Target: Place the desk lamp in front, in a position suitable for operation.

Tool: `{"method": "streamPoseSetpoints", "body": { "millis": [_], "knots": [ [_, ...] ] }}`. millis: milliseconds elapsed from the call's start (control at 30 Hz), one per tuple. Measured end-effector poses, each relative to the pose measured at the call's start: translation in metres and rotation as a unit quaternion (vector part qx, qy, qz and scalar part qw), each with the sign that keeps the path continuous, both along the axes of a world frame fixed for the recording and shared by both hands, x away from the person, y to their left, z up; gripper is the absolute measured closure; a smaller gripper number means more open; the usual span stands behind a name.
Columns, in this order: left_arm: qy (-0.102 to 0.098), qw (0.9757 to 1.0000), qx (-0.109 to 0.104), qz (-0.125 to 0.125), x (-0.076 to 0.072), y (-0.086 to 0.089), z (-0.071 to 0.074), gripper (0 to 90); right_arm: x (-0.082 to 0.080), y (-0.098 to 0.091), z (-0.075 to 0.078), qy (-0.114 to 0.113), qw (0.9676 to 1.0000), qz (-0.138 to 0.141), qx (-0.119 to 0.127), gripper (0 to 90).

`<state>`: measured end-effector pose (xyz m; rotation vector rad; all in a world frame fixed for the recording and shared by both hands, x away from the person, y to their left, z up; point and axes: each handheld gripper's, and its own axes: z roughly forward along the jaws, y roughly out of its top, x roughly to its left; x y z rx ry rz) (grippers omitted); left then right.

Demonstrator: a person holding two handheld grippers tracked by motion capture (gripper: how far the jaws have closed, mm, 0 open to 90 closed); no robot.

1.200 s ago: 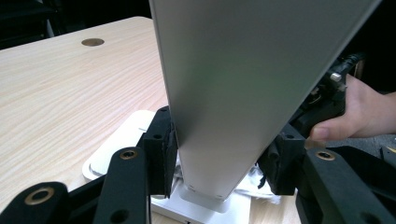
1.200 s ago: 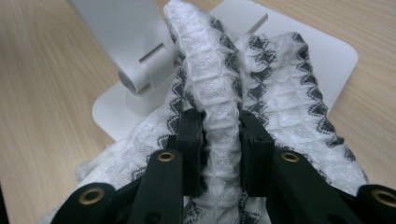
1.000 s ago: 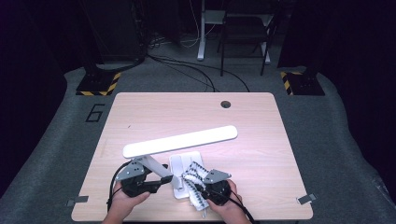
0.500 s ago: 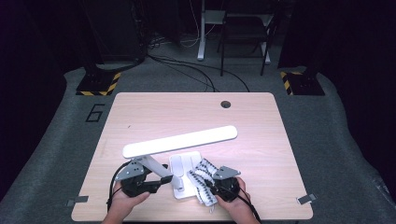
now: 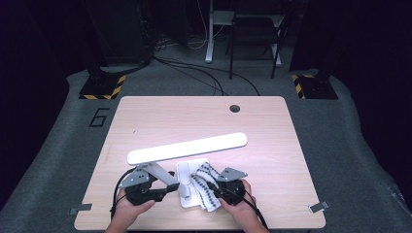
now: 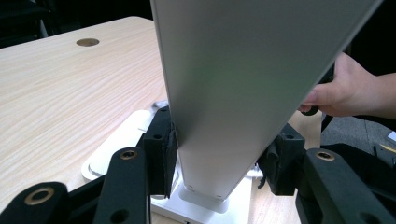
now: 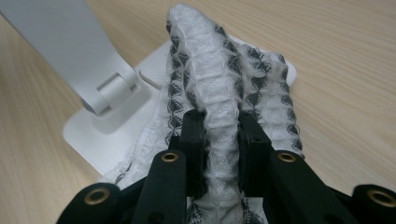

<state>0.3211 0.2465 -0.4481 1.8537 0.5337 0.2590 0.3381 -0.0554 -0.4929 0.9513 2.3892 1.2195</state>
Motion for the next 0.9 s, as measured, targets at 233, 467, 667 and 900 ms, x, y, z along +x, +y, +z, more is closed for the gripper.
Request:
{"method": "streamPoseSetpoints", "body": {
  "millis": [233,467,667,900],
  "knots": [
    [0.002,1.0000,0.001,-0.006,0.000,0.001,0.000,53.3,0.010,0.020,0.007,0.001,0.9993,0.031,0.018,75.0],
    [0.004,1.0000,0.000,-0.008,-0.001,0.001,0.000,53.3,0.024,0.041,0.014,0.007,0.9983,0.048,0.034,75.1],
    [0.004,1.0000,-0.002,-0.009,-0.001,0.001,0.000,53.3,0.035,0.061,0.004,0.021,0.9973,0.066,0.024,75.0],
    [0.003,0.9999,-0.003,-0.010,0.000,0.001,0.000,53.2,0.040,0.077,-0.007,0.012,0.9961,0.087,-0.003,74.6]
  ]
}}
